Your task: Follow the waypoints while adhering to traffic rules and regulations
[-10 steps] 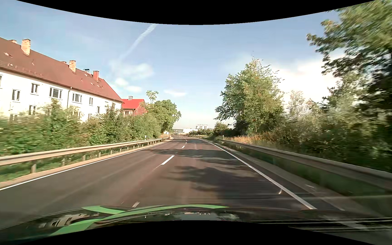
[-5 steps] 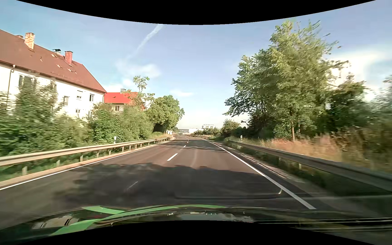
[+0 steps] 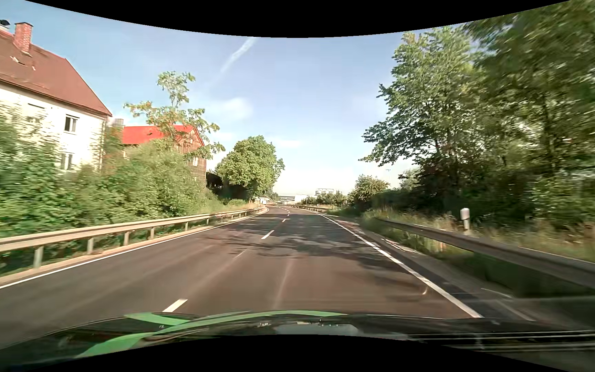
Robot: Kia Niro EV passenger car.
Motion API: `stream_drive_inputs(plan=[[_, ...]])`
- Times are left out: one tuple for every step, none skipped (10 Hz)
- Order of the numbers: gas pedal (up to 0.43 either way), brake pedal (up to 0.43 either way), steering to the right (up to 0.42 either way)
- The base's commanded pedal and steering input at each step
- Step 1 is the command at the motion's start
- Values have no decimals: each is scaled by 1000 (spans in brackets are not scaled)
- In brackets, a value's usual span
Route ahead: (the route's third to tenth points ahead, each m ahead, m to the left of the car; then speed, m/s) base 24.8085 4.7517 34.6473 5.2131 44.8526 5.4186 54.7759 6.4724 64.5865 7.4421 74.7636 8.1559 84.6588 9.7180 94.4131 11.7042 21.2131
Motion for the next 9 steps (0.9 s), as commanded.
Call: stream_drive_inputs(plan=[[177, 0, -14], [177, 0, -13], [177, 0, -12], [177, 0, -12], [177, 0, -11], [177, 0, -11], [177, 0, -10], [177, 0, -10], [189, 0, -10]])
